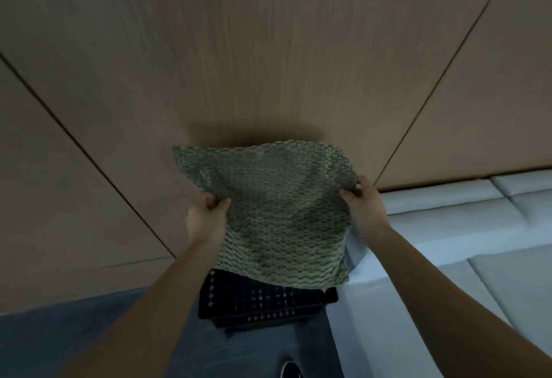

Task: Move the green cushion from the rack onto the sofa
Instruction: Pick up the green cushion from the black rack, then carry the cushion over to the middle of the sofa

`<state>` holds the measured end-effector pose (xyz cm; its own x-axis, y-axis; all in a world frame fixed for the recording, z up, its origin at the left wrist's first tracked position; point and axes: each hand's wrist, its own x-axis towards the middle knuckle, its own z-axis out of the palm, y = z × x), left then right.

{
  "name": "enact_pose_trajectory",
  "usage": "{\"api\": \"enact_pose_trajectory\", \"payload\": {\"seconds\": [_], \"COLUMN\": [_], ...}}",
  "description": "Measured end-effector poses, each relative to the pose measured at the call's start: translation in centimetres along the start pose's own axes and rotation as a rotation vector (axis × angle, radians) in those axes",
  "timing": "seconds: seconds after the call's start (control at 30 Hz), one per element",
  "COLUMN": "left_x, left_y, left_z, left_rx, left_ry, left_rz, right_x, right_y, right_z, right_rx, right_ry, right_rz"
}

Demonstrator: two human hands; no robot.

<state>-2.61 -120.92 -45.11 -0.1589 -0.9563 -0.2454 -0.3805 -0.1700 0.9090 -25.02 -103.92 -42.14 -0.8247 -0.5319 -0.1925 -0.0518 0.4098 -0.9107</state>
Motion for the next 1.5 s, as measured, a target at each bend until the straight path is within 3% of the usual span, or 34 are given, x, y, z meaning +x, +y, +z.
{"api": "enact_pose_trajectory", "payload": {"seconds": [0.23,0.5,1.1,1.5], "left_x": [-5.6,-15.7,-53.1,-65.8], "left_y": [4.4,7.5,11.4,14.6], "left_z": [1.2,8.7,37.7,61.9], "left_rx": [0.037,0.028,-0.031,-0.065], "left_ry": [-0.082,-0.223,-0.54,-0.767], "left_rz": [0.142,0.287,0.375,0.385], "right_x": [-4.9,-9.7,-22.9,-19.1], "right_y": [-2.0,0.9,17.0,26.3], "right_z": [-7.1,-20.1,-62.9,-85.8], "right_rx": [0.026,0.049,-0.002,-0.004], "right_ry": [0.104,0.289,0.612,0.796], "right_rz": [-0.026,-0.038,0.044,0.097]}}
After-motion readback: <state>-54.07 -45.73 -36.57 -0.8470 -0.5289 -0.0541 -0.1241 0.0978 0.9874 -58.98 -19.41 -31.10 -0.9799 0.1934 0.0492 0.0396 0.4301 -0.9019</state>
